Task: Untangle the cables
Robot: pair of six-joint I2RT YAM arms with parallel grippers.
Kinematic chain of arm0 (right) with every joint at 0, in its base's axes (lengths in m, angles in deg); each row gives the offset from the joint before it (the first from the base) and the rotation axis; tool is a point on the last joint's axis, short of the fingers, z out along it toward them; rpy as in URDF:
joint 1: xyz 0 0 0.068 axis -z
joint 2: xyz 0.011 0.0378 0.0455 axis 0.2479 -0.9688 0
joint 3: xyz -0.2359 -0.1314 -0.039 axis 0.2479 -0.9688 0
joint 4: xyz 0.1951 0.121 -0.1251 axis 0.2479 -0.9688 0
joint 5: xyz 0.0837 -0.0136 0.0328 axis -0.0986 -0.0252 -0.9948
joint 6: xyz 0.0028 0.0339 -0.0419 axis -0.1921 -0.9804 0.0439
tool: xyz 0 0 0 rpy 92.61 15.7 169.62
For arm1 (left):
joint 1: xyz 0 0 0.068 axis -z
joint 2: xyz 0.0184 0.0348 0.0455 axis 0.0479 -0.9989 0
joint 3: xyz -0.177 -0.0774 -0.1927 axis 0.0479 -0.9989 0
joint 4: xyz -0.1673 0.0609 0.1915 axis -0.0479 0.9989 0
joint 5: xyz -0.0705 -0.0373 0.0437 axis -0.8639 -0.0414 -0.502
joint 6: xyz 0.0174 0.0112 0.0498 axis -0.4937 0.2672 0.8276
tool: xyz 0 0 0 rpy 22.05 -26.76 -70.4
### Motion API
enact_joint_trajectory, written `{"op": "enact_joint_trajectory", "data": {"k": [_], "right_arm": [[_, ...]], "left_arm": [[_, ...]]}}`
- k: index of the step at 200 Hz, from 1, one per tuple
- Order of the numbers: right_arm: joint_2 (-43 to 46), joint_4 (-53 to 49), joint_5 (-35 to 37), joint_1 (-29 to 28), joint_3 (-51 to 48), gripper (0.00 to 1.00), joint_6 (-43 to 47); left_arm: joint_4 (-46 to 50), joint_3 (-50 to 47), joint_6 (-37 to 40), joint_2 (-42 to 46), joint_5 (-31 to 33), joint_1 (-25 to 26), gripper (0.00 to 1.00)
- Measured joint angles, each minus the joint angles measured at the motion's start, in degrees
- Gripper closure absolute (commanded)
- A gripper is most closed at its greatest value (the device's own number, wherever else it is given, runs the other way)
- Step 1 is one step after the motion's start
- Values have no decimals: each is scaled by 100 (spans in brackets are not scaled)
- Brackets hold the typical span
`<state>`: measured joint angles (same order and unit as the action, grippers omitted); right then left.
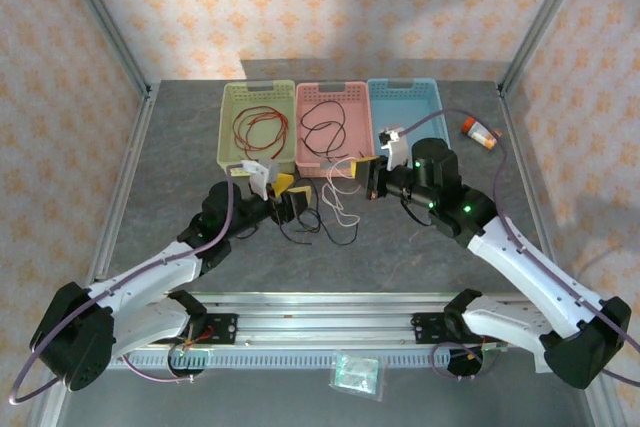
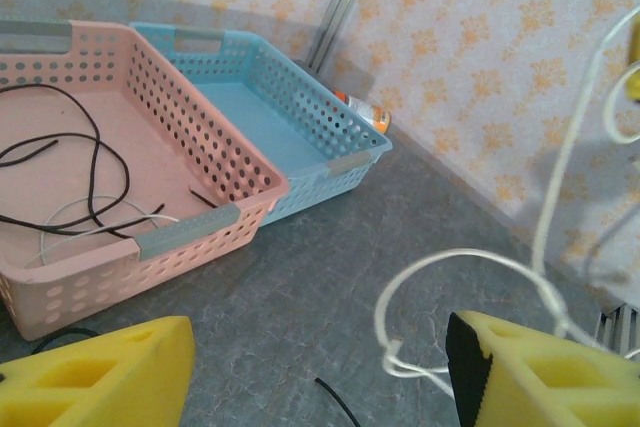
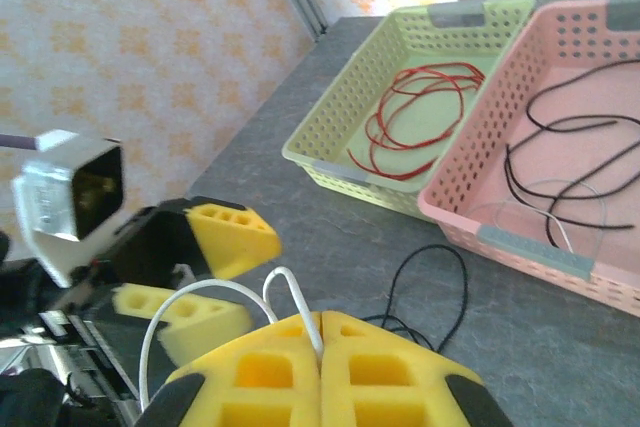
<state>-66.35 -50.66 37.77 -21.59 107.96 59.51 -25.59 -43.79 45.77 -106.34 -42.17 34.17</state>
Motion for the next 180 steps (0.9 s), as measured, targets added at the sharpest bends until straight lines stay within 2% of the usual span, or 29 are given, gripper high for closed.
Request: {"op": "enact_joint_trajectory", "data": {"k": [56, 180], "right_arm": [[-74, 7, -470, 0, 302, 100, 61], [-179, 28, -1165, 0, 415, 100, 33]], "left_arm": [[-195, 0, 0, -374, -385, 11, 32], [-531, 409, 83, -973, -603, 11, 34]]}}
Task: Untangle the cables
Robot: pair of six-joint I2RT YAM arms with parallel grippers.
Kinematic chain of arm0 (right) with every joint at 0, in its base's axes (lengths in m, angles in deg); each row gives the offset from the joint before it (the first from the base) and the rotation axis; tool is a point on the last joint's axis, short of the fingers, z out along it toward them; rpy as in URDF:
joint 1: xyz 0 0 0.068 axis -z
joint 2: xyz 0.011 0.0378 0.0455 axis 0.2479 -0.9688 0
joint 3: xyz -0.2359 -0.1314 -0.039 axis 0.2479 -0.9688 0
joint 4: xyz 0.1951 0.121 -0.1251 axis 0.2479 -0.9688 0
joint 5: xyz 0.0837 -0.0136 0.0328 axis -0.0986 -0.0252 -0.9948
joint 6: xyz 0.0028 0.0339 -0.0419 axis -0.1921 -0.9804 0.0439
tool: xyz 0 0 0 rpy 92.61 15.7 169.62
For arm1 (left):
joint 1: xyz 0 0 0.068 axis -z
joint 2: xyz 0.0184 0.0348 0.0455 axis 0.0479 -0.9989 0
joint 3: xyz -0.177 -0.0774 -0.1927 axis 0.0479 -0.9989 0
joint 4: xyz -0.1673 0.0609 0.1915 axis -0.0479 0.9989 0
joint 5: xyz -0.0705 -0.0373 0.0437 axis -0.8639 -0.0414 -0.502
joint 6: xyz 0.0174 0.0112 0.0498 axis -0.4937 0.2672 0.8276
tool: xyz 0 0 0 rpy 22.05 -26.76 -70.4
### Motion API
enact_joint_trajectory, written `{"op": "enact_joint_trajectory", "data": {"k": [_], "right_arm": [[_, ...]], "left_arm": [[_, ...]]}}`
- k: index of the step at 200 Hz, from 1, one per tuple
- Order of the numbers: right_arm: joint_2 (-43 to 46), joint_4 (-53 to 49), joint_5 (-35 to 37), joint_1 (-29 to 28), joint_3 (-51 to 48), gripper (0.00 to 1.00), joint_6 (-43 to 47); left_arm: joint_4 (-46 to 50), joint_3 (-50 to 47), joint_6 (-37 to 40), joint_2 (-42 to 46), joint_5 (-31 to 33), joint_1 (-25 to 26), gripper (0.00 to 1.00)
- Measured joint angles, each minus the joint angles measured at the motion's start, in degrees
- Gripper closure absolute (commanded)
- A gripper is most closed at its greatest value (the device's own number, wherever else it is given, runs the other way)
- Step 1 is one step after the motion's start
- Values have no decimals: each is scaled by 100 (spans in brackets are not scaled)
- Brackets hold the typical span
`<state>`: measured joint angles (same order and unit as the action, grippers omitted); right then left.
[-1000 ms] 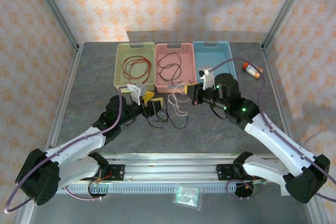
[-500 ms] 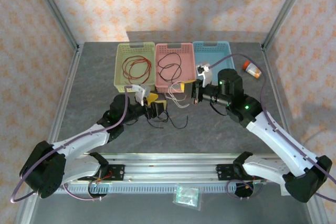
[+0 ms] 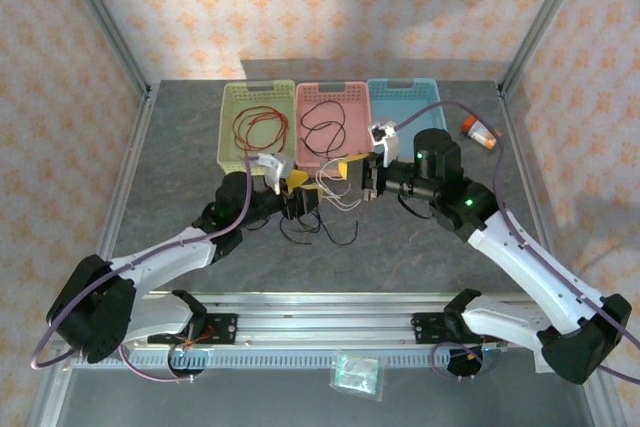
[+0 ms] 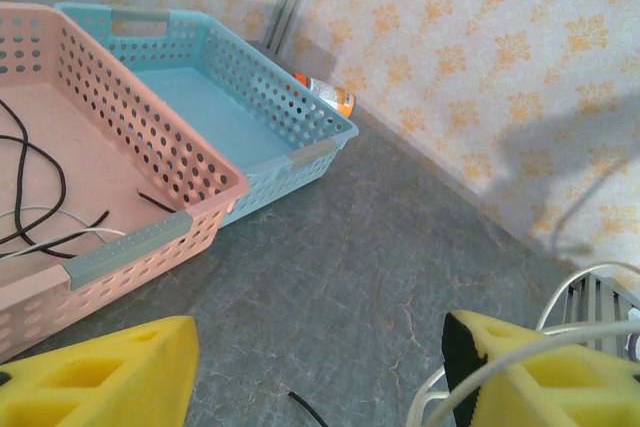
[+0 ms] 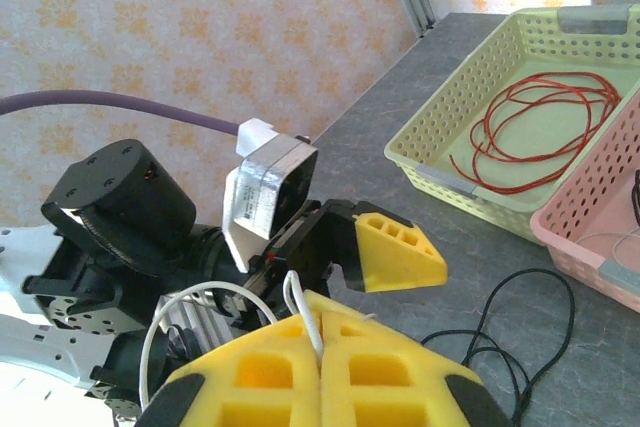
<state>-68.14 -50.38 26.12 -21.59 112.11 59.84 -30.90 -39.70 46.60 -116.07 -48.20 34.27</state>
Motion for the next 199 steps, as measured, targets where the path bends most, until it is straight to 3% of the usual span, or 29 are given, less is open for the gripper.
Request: {"op": "enact_joint_trajectory", "data": {"k": [62, 98, 199], "right_arm": [[-9, 127, -192, 0, 0, 100, -66], [48, 127, -219, 0, 0, 100, -66], [564, 210, -195, 0, 490, 100, -63]], "left_arm": [[-175, 160, -201, -356, -24, 37, 48], [-129, 160, -289, -356, 540, 37, 58], [704, -278, -280, -284, 1921, 37, 68]]}}
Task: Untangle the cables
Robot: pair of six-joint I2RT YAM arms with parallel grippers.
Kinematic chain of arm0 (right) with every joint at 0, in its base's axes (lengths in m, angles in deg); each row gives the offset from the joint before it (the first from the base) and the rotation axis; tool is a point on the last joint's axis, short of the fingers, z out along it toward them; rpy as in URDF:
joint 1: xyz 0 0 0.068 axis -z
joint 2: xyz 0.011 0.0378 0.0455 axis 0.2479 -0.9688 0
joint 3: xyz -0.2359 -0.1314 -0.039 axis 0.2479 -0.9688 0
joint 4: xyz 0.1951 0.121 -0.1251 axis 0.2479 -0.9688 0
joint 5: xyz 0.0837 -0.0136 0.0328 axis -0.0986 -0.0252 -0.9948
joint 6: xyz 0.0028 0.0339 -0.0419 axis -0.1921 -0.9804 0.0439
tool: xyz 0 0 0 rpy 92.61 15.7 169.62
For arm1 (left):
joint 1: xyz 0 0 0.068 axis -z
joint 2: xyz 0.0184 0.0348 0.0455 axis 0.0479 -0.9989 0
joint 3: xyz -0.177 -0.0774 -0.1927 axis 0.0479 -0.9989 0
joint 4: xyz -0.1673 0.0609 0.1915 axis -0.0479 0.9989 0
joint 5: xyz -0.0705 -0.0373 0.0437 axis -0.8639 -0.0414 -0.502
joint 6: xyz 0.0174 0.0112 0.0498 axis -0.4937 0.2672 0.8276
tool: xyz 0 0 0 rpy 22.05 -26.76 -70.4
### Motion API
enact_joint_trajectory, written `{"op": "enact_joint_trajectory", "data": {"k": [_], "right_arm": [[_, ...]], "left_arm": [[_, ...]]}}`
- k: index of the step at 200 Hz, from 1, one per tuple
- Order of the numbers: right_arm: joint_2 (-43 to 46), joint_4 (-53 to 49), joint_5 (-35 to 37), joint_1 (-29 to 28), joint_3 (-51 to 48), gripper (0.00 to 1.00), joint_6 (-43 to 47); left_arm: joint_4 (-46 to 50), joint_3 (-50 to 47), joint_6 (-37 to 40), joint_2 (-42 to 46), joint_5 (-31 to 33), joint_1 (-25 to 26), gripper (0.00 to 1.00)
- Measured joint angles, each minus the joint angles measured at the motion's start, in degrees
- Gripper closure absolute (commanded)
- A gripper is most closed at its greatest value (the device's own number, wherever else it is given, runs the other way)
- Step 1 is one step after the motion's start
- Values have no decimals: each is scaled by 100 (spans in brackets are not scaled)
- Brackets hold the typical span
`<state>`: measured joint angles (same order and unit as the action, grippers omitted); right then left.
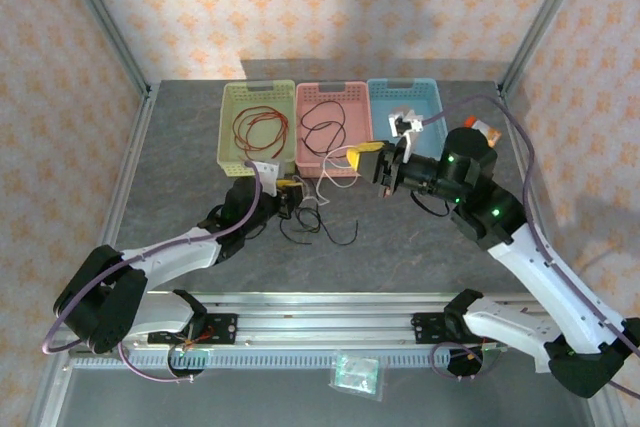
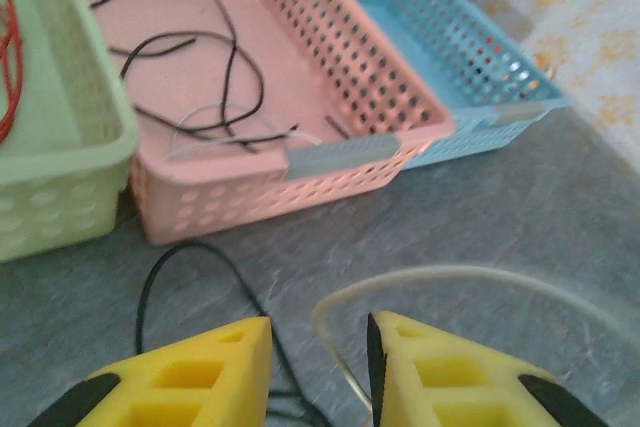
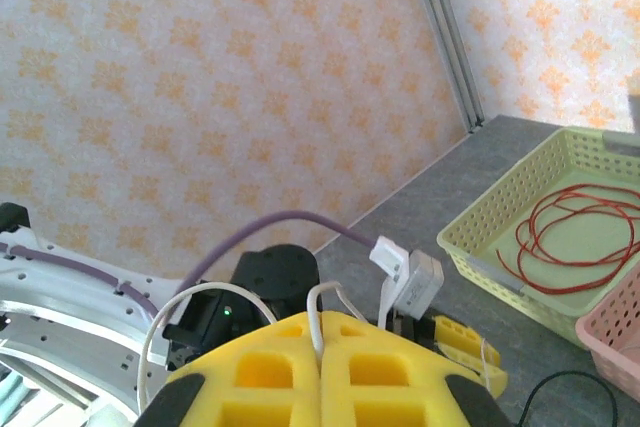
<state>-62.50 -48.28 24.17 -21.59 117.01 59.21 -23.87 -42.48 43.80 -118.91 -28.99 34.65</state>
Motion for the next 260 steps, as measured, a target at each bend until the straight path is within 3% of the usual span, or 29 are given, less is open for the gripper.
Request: {"op": "enact_joint_trajectory", "data": {"k": [177, 223, 260], "right_arm": [[833, 4, 1751, 0, 361, 100, 111], [671, -590, 2874, 0, 393, 100, 44], [826, -680, 3449, 0, 358, 100, 26]], "left_arm": [[417, -404, 70, 225, 468, 0, 69], [361, -822, 98, 1080, 562, -142, 68], [424, -1008, 85, 1703, 822, -450, 61]]}}
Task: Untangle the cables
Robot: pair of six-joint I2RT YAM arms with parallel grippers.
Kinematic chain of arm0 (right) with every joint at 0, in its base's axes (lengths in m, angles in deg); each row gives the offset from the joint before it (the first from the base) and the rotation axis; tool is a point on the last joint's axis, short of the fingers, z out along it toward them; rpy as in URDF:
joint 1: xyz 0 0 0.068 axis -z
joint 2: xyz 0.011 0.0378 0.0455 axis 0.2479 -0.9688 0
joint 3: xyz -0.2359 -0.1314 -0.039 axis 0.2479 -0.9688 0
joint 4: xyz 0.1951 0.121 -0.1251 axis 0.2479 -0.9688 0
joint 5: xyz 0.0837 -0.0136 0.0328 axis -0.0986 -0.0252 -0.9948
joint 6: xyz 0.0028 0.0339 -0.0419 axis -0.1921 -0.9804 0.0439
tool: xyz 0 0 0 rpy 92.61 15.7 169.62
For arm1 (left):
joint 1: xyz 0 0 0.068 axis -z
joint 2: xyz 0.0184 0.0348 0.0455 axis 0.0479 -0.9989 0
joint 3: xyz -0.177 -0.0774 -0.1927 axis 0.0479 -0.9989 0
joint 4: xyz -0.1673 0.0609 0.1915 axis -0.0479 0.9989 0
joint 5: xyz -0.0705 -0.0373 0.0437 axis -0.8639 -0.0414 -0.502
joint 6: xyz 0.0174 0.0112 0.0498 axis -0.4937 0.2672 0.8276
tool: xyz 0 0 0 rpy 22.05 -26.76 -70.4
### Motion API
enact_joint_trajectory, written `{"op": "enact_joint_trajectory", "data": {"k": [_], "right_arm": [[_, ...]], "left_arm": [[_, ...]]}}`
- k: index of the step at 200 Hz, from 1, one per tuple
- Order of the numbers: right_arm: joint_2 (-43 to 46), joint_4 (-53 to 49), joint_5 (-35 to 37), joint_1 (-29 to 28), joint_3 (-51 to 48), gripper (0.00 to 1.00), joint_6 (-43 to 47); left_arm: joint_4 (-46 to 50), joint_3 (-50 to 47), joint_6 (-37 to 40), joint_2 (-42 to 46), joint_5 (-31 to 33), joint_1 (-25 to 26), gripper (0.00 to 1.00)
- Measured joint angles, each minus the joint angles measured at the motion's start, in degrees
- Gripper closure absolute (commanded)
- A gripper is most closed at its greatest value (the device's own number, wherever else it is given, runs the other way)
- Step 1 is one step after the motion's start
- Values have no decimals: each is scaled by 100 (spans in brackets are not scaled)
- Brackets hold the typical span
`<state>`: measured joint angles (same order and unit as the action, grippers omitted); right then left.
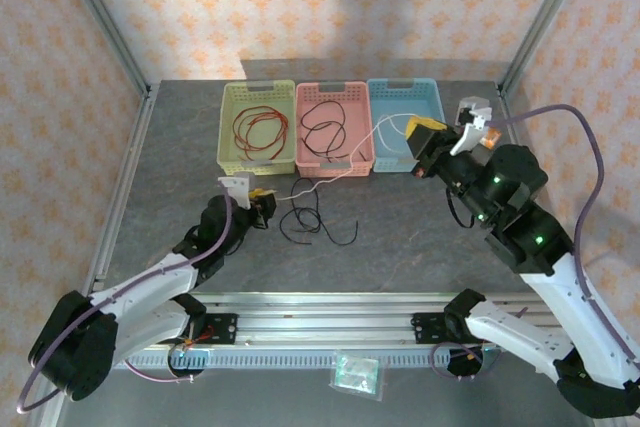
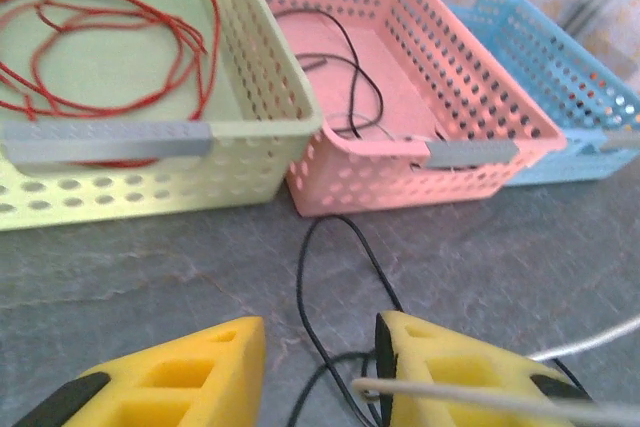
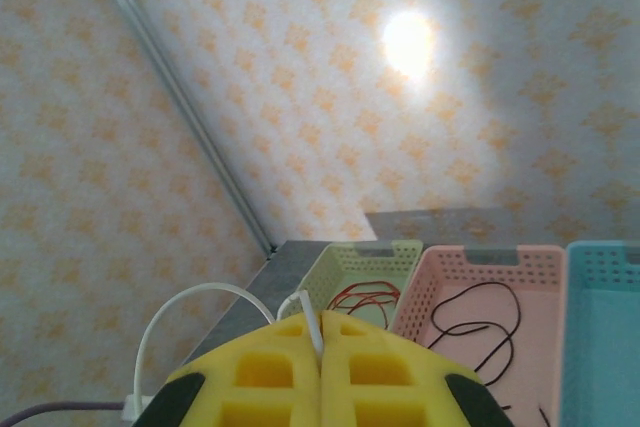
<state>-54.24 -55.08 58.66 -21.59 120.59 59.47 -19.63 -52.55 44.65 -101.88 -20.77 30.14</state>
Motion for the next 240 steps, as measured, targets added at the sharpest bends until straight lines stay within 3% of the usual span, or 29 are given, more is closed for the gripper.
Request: {"op": "enact_joint_trajectory", "data": {"k": [75, 131, 166, 179, 240], "right_arm": [[-61, -619, 1379, 0, 0, 100, -140], [-81, -592, 859, 0, 0, 100, -74], [-330, -470, 236, 0, -2, 100, -39], [-391, -444, 15, 0, -2, 100, 26], [-577, -254, -988, 0, 9, 100, 192]], "left_arm": [[7, -463, -588, 807, 483, -699, 45], [-66, -461, -599, 1158, 79, -730, 32], [-184, -118, -446, 1211, -658, -730, 24], [-243, 164, -376, 1137, -1071, -730, 14], [-732, 1368, -227, 573, -2833, -713, 17]]}}
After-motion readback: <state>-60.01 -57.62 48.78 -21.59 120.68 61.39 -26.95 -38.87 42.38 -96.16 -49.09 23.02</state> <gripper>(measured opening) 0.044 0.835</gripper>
